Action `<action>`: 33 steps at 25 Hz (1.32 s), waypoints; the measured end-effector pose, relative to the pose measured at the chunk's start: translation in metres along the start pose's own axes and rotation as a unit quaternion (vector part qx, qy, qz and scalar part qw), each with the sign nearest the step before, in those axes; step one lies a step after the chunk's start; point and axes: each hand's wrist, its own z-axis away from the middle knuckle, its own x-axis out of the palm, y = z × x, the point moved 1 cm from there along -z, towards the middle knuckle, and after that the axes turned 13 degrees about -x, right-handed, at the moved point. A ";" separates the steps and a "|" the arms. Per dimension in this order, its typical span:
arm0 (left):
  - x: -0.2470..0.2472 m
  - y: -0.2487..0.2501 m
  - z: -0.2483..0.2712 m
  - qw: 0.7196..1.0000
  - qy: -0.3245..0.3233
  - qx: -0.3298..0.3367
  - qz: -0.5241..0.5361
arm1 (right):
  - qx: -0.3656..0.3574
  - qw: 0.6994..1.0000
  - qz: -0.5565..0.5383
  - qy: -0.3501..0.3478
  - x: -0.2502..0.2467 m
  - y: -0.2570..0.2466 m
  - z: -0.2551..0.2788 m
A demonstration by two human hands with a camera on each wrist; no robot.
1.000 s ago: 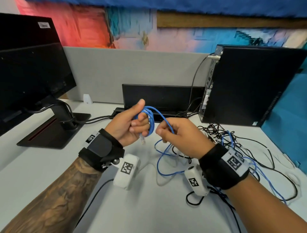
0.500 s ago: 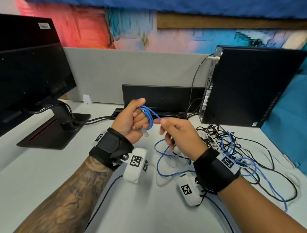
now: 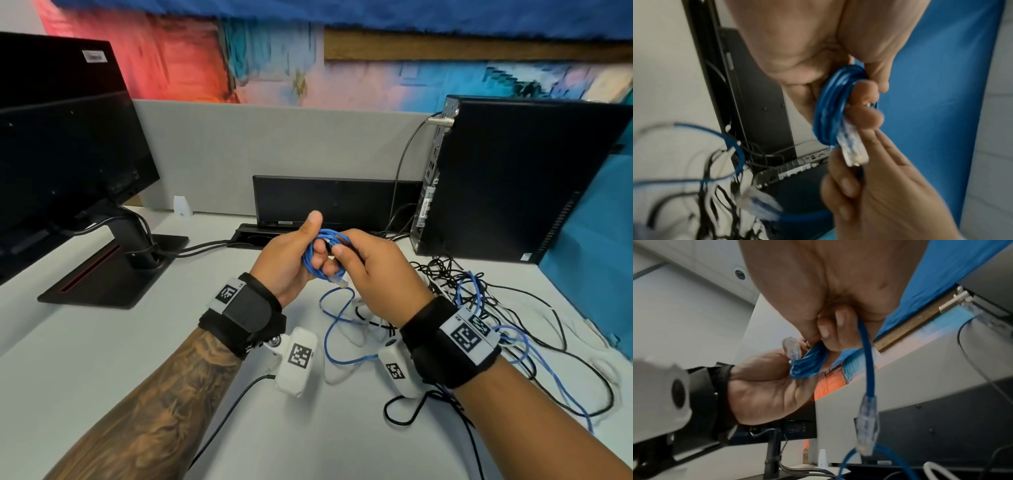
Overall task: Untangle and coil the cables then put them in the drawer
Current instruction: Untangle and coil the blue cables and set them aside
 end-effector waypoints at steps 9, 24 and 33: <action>0.016 -0.006 0.002 1.000 0.003 -0.003 -0.031 | 0.020 0.996 -0.018 0.082 0.016 0.010 0.007; -0.008 -0.014 -0.014 0.990 0.069 0.041 0.116 | 0.141 0.979 -0.147 0.019 -0.002 0.030 0.014; -0.017 -0.033 -0.038 0.987 -0.001 -0.053 0.152 | 0.154 0.931 -0.280 0.177 -0.008 0.057 0.005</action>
